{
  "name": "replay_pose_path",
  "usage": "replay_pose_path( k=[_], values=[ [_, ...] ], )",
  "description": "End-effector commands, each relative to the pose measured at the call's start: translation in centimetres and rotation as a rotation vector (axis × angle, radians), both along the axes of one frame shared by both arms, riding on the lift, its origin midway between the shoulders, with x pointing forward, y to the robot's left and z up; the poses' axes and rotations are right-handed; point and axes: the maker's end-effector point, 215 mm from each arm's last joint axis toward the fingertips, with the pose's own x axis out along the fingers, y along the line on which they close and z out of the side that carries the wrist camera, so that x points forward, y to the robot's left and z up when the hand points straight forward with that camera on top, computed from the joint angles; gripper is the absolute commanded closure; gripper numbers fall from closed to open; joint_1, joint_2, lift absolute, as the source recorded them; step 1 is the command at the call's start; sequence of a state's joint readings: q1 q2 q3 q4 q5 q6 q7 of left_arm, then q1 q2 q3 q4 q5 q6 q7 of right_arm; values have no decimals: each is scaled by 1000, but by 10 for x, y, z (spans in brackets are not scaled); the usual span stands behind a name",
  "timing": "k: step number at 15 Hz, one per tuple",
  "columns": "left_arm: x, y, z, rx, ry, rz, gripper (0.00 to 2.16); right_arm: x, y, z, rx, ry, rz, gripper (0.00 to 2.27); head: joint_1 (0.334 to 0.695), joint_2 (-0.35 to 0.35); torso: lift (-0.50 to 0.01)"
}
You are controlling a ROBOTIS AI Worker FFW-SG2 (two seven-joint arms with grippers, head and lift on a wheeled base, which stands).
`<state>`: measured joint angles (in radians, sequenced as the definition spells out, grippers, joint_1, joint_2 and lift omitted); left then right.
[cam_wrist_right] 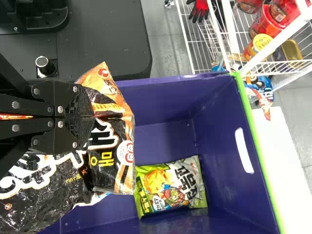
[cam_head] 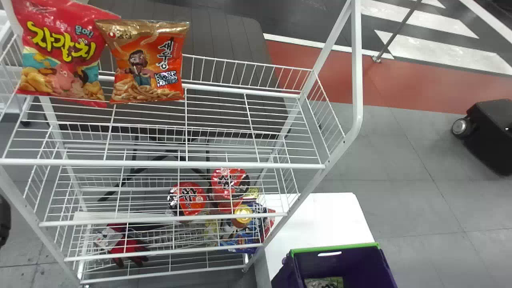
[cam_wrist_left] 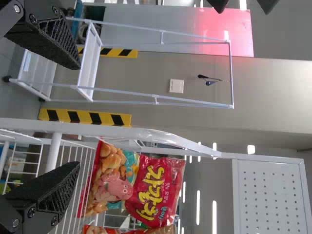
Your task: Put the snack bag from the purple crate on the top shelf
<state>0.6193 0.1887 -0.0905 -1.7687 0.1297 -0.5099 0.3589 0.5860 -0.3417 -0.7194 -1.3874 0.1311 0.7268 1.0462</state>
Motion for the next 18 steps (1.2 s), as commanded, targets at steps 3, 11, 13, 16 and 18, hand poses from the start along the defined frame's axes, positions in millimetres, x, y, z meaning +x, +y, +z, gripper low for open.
replay_pose_path(
  k=[3, 11, 13, 16, 18],
  values=[
    [1, 0, 0, 1, 2, -2, 124, -1, 0, 0, 2, 1, -4, 2142, 695, -350, -18],
    [-2, 1, 2, 11, 14, -6, 124, 6, 2, 4, 24, -9, -17, 2142, 695, -350, 9],
    [-4, 2, 0, 14, 23, -6, 124, 9, 2, 6, 35, -16, -26, 2145, 695, -350, 9],
    [-4, 2, 3, 15, 21, -4, 124, 24, 27, 25, 161, -65, -63, 2142, 695, -350, 9],
    [-6, -2, 3, 14, 23, -4, 124, 31, 50, 43, 229, -71, -114, 2142, 695, -350, 0]
  ],
)
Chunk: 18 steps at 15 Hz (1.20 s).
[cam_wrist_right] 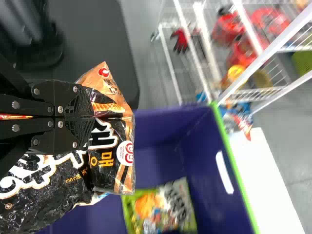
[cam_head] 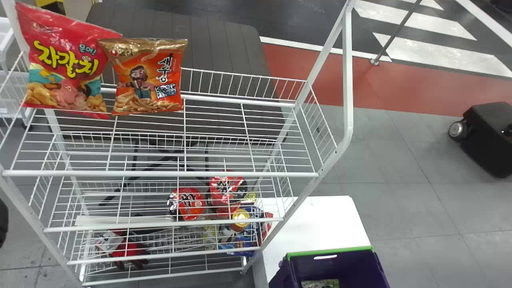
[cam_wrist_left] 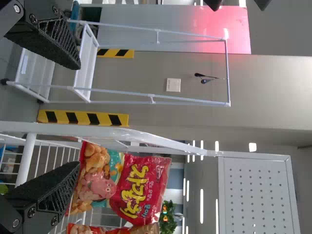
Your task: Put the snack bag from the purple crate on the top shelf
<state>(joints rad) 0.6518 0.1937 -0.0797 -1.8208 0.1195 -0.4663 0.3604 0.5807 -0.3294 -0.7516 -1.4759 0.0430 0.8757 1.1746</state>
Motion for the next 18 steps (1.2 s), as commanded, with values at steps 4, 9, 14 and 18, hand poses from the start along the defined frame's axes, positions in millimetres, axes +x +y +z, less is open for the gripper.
replay_pose_path(
  k=[4, 9, 14, 18],
  values=[
    [-4, -6, -2, 2, 7, -2, 124, 26, 87, 73, 265, 9, -164, 2142, 695, -350, 0],
    [-5, -10, -2, 2, 8, -9, 124, 90, 154, 157, 356, -169, -105, 2138, 695, -249, 0],
    [-6, -16, 1, 14, 10, -22, 124, 171, 184, 239, 301, -457, -33, 2138, 695, -135, 0],
    [-7, -21, 7, 20, 10, -34, 124, 209, 205, 315, 203, -659, 40, 2138, 695, -76, 0]
  ],
)
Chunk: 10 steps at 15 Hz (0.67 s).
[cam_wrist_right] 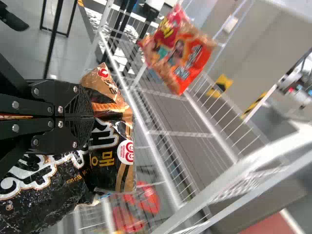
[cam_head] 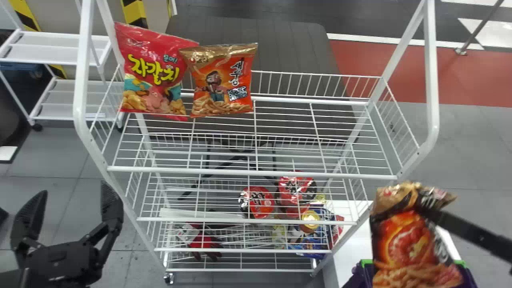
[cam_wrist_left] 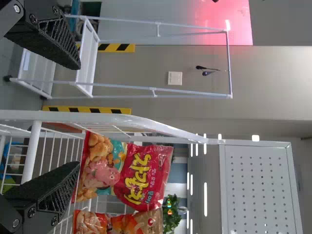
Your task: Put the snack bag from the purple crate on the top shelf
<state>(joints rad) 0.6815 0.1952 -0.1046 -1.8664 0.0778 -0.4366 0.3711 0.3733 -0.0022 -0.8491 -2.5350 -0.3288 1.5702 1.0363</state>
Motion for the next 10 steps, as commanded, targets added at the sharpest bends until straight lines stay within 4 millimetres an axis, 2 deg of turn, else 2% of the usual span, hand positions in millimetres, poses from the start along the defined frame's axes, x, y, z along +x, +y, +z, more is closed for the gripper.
replay_pose_path(
  k=[1, 6, 9, 10],
  values=[
    [-2, -2, 2, 2, -1, -4, 124, 16, 12, 43, -44, -111, 15, 2138, 695, -70, 0],
    [-3, -11, -1, 8, 11, -22, 124, 21, 45, 48, 12, -126, 80, 2138, 695, -42, 0],
    [-3, -19, -2, 9, 11, -35, 124, 24, 69, 43, 53, -110, 120, 2138, 695, -12, 0],
    [-5, -20, -3, 9, 14, -35, 124, 40, 68, 59, 32, -205, 114, 2138, 695, -5, 0]
  ],
)
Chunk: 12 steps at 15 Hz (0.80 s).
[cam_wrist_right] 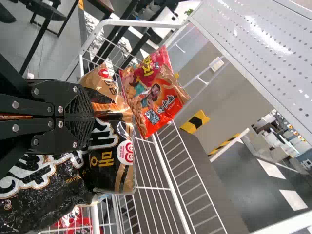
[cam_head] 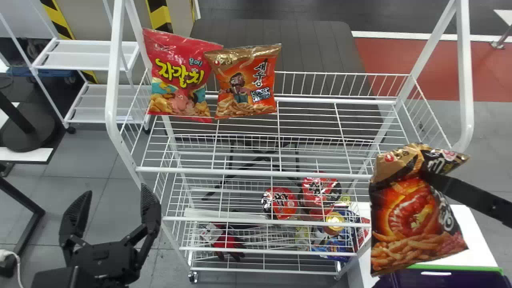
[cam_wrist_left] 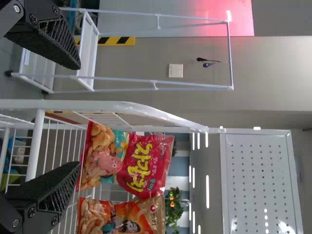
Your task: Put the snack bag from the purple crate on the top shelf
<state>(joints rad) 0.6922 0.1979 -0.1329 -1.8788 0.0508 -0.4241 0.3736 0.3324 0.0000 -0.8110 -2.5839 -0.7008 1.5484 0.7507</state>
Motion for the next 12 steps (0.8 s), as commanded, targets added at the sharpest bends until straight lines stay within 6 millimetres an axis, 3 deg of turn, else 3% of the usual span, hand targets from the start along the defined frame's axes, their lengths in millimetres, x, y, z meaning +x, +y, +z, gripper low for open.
replay_pose_path(
  k=[1, 7, 9, 12],
  values=[
    [-2, -1, -1, 1, 4, -1, 124, 25, 3, 23, -10, -144, -9, 2138, 695, 3, 0],
    [-3, 0, 1, 2, -2, 0, 124, 77, 1, 87, -54, -467, -115, 2138, 695, 3, 0],
    [-3, -3, 0, 5, 1, -5, 124, 95, -2, 96, -52, -578, -176, 2138, 695, 4, 0],
    [-3, -2, -3, 11, 6, -6, 124, 118, 6, 83, -54, -672, -247, 2142, 695, -1, 0]
  ],
)
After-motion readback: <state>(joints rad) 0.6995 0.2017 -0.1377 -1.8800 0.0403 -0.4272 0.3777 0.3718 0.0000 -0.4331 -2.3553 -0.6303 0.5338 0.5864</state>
